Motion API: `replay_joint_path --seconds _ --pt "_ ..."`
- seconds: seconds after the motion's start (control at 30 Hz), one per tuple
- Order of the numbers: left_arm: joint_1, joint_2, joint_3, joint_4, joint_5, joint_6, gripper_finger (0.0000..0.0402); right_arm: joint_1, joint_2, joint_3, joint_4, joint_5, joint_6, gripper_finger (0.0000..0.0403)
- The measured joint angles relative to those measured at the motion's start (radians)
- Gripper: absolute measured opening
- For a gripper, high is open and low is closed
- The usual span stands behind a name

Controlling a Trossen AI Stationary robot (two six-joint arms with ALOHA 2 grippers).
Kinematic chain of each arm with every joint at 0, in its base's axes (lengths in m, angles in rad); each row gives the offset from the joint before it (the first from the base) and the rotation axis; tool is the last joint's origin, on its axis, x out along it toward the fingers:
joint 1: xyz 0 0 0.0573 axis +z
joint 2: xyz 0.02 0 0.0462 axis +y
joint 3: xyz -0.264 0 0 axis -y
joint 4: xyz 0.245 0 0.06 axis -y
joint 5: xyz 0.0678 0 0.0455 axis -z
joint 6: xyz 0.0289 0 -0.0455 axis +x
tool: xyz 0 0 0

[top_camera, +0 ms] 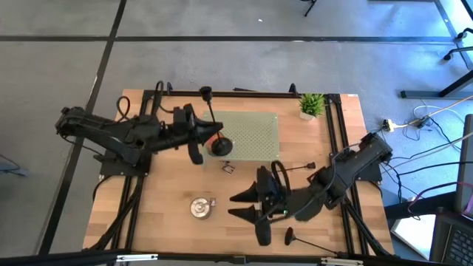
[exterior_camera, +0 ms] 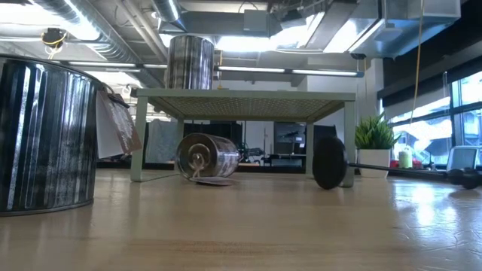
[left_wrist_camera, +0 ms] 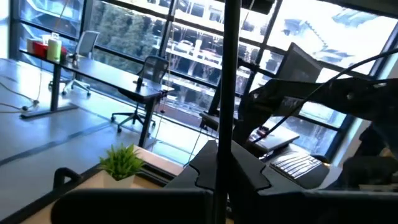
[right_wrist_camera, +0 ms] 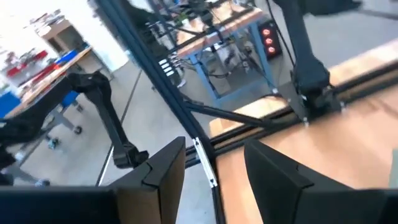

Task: Pick & Place candle stick holders
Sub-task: Put the top candle holder on the shelf

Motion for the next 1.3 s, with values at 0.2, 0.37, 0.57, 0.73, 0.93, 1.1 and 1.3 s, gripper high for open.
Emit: replay_joint_path --seconds 0.2,0.37,0.57,0.73,0.93,1.1,1.3 --pt "0.061 0.0 0.0 -0.012 0.069 -0.025 0.001 -0.046 -0.047 0.0 -0.029 -0.085 -0.132 0.0169" --pt "0.069 0.0 0.0 -0.012 0.084 -0.028 0.001 -0.08 -0.068 0.0 -0.116 -0.116 -0.182 0.0169" --pt "0.08 0.001 0.0 -0.039 0.084 -0.029 0.001 -0.118 -0.07 -0.001 -0.212 -0.112 -0.191 0.0169" --pt "0.101 0.001 0.0 -0.066 0.081 -0.036 0.001 -0.138 -0.07 -0.001 -0.245 -0.111 -0.2 0.0169" --pt "0.125 0.001 0.0 -0.076 0.081 -0.042 0.001 -0.161 -0.07 -0.001 -0.242 -0.126 -0.245 0.0169" --pt "0.147 0.001 0.0 -0.101 0.091 -0.041 0.001 -0.18 -0.07 -0.001 -0.234 -0.134 -0.283 0.0169" --pt "0.188 0.001 0.0 -0.116 0.129 -0.038 0.001 -0.203 -0.069 -0.001 -0.231 -0.138 -0.303 0.0169"
